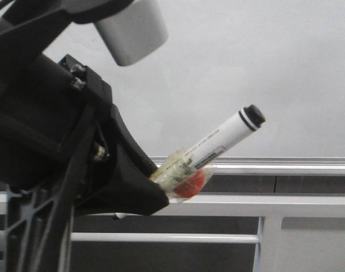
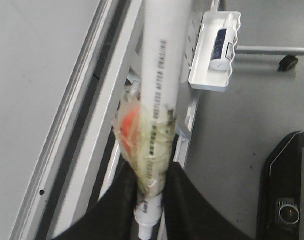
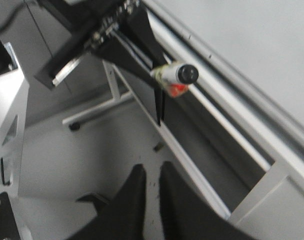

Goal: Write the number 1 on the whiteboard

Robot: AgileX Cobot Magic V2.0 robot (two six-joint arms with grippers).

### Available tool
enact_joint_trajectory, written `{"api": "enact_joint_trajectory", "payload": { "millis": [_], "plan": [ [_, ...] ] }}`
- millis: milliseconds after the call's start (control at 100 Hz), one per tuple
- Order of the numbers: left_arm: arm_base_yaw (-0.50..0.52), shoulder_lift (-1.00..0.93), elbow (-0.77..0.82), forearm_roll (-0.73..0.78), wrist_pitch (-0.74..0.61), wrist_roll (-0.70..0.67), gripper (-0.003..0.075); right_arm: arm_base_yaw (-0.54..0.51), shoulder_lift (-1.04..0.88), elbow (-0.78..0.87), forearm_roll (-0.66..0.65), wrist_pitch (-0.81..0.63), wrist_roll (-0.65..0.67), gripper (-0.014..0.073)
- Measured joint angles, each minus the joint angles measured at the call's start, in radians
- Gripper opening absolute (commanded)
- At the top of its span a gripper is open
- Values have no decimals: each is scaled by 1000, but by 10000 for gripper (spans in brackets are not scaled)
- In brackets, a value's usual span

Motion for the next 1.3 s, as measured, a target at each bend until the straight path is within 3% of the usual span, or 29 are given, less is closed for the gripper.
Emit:
{"api": "enact_joint_trajectory", "payload": {
  "millis": [120, 1080, 1210, 1300],
  "plan": [
    [0, -20, -12, 49, 65, 0, -20, 0, 103, -36, 0, -38, 0, 348],
    [0, -56, -24, 106, 55, 7, -20, 61, 488, -213, 13, -245, -2, 345],
    [0, -56, -24, 110, 55, 7, -20, 61, 501, -213, 18, -250, -2, 314],
    [0, -56, -24, 110, 55, 7, -20, 61, 504, -215, 20, -252, -2, 209]
  ]
}}
